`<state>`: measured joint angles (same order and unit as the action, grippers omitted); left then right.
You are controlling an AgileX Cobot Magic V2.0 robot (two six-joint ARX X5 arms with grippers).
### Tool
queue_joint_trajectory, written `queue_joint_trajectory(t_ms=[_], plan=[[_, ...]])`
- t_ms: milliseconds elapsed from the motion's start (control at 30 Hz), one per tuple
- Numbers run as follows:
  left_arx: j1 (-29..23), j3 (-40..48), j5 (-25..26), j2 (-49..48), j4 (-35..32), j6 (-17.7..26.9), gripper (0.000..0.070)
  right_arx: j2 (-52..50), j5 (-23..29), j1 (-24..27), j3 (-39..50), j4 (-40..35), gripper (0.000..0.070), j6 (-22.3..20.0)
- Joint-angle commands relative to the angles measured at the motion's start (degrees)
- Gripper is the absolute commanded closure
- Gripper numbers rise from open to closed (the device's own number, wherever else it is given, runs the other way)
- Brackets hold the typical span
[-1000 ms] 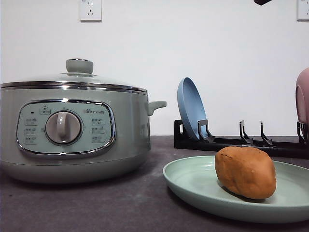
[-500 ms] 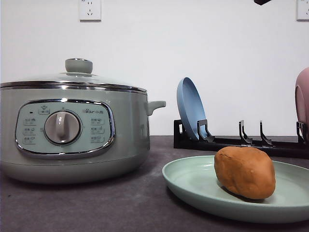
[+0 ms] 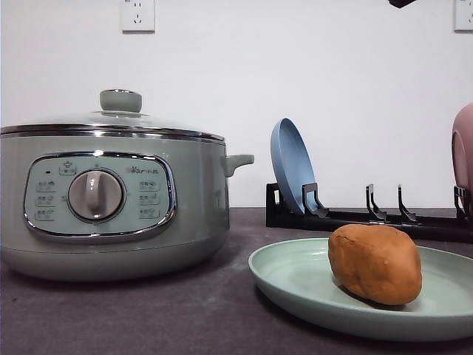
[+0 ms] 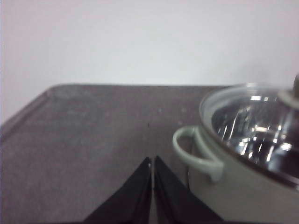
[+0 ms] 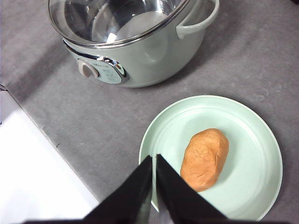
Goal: Transfer potato from steamer to green plate
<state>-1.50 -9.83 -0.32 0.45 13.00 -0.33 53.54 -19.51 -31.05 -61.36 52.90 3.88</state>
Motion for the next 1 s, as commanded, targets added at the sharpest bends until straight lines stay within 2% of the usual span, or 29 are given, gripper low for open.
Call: queue_joint_trajectory(t_ms=[0,533,967], plan=[[-0.13,0.96,-0.22,-0.29,-0.72,-1.08,0.0700,0.24,0.00,-0.26,-1.03,-0.56,0.0700,-0.04],[-0.06,8.16,-0.19,-0.29,-0.34,-2.05,0.0700,0.24,-0.01,-0.26,-1.03,-0.57,0.0700,-0.04],[0.02,8.48,-0.15,-0.27,-0.87,-2.30,0.0700,0.24,0.00,-0.26,-1.03,-0.57,0.0700,-0.04]])
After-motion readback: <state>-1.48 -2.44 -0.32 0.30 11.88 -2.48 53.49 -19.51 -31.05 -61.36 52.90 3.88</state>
